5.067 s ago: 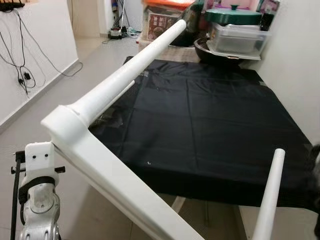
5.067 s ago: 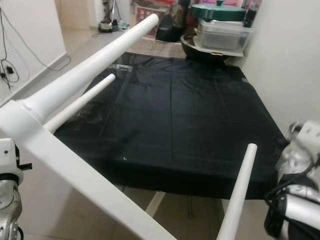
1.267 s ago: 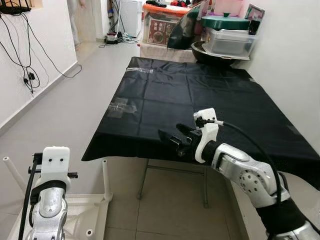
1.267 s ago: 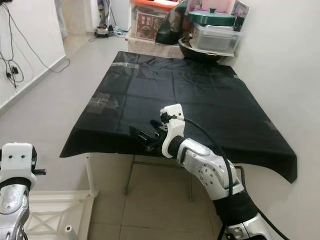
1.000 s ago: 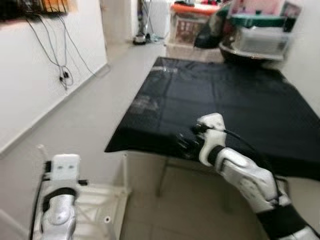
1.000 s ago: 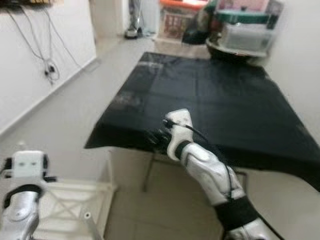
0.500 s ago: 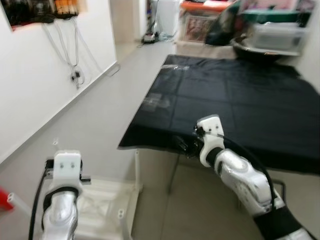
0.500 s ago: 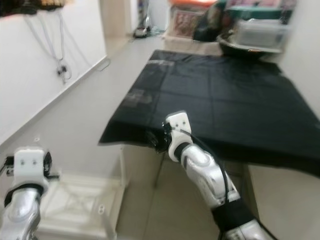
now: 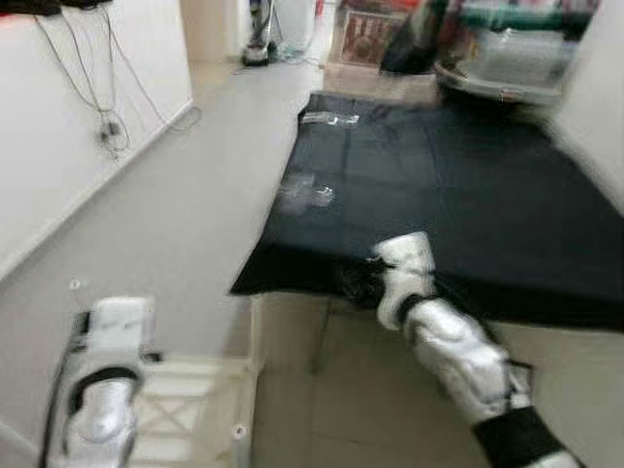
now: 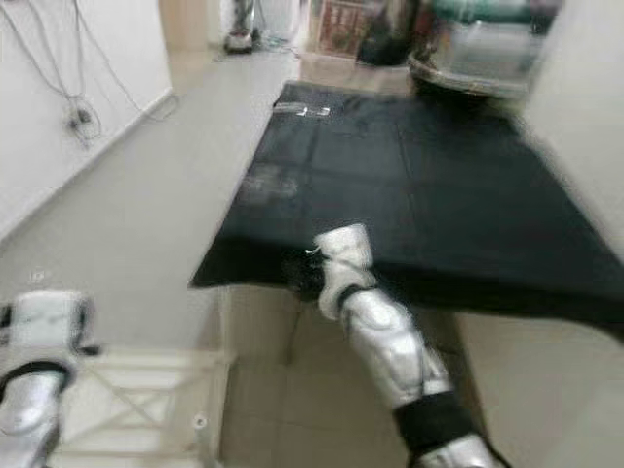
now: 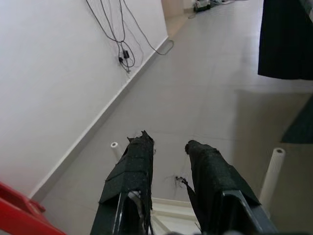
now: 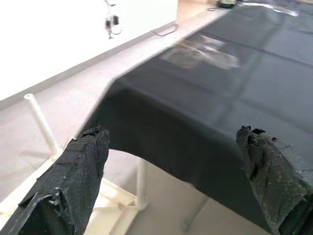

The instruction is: Building children table

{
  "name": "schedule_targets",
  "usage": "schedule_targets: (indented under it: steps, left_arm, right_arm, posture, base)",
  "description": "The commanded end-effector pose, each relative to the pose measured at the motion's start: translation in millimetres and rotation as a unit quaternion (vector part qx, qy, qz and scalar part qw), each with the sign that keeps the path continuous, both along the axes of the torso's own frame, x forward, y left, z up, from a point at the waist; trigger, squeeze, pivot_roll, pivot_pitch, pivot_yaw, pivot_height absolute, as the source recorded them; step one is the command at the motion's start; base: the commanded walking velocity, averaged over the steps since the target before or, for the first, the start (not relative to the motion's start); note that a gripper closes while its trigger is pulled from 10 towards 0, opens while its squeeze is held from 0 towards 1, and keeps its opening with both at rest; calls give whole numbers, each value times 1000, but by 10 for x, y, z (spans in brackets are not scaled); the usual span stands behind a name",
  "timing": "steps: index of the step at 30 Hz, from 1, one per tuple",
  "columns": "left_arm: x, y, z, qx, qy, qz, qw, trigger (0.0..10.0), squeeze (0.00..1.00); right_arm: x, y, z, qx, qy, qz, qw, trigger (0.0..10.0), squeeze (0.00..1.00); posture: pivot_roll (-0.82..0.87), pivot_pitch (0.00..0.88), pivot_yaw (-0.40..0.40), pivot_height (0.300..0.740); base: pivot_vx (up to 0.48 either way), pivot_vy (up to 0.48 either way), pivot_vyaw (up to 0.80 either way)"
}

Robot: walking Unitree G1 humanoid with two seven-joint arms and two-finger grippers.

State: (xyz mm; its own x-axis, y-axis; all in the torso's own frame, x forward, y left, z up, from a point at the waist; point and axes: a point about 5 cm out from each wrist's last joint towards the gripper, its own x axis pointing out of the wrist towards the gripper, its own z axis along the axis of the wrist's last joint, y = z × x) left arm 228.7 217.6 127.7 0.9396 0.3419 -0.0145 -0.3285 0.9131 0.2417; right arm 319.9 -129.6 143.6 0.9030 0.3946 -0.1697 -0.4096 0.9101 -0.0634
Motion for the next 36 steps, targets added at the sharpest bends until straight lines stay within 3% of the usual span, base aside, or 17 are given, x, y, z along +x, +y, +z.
schedule_targets:
  steps: [1, 21, 23, 29, 36]
  left_arm:
    - [-12, -16, -42, -4, 10, -5, 1000, 10000, 0]
    - [-8, -45, -33, -2, 2, -15, 1000, 10000, 0]
    - [-10, -71, 2, 10, -8, -25, 1000, 10000, 0]
    - [9, -117, 44, -11, -16, -42, 999, 10000, 0]
    - [58, -138, 91, -20, -25, -42, 999, 10000, 0]
  right_arm:
    - [-11, -74, -66, -9, 8, -11, 1000, 10000, 0]
    - [5, -126, -177, -40, 14, -27, 999, 10000, 0]
    - [0, -122, -200, -45, 14, -27, 999, 10000, 0]
    - [0, -103, -195, -43, 11, -24, 999, 10000, 0]
    - [-2, 43, -150, -66, -18, 18, 998, 10000, 0]
  posture:
    - [37, 0, -85, 740]
    - [34, 0, -79, 740]
    - [35, 0, -78, 740]
    - [34, 0, -76, 740]
    - [37, 0, -72, 740]
  base:
    - [0, 356, 0]
    - [0, 397, 0]
    - [0, 0, 0]
    - [0, 0, 0]
    - [0, 0, 0]
